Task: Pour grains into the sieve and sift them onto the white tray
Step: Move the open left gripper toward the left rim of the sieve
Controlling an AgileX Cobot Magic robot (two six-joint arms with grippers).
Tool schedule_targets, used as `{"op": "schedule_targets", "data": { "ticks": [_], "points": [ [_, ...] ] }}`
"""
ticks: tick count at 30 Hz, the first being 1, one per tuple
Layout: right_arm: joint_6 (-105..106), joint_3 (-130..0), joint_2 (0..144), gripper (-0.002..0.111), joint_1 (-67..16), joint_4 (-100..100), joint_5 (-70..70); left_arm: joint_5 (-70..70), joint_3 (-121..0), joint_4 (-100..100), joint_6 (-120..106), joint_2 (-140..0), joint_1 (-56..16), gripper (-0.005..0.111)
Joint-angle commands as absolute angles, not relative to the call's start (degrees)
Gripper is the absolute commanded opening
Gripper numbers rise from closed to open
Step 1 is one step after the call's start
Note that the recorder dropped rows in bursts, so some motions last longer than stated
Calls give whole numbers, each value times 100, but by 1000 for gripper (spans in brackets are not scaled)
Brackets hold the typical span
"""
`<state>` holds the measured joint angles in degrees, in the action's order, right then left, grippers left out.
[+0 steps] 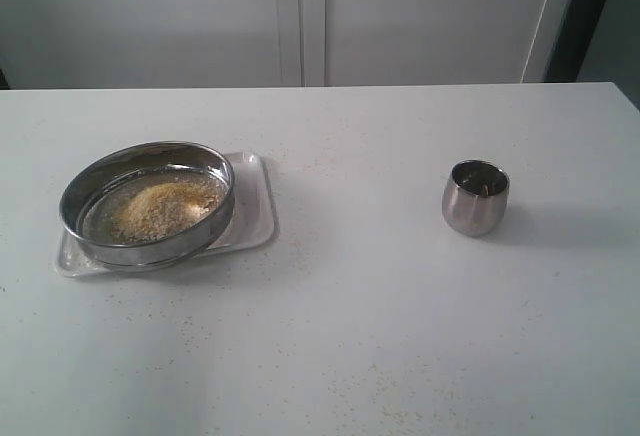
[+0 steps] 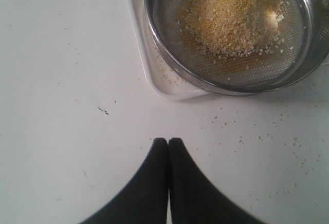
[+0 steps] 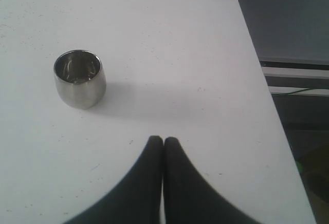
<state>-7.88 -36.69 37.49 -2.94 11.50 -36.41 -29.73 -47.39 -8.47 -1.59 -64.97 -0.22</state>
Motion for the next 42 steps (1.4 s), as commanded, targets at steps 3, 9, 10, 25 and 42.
{"op": "schedule_targets", "data": {
  "ticks": [3, 9, 10, 25, 42],
  "points": [
    [-820, -3642, 3720, 0, -264, 1150, -3625, -3473, -5284, -942, -83, -7165, -13, 0],
    [-820, -3642, 3720, 0, -264, 1150, -3625, -3686, -5797, -1143, -84, -7792, -13, 0],
    [-820, -3642, 3720, 0, -264, 1150, -3625, -3714, -5877, -1143, -84, -7896, -13, 0],
    [-820, -3642, 3720, 0, -264, 1150, -3625, -3821, -6903, -1075, 53, -9290, -13, 0],
    [-777, -3642, 3720, 0, -264, 1150, -3625, -4021, -8013, -889, 279, -10681, -13, 16]
  ]
}}
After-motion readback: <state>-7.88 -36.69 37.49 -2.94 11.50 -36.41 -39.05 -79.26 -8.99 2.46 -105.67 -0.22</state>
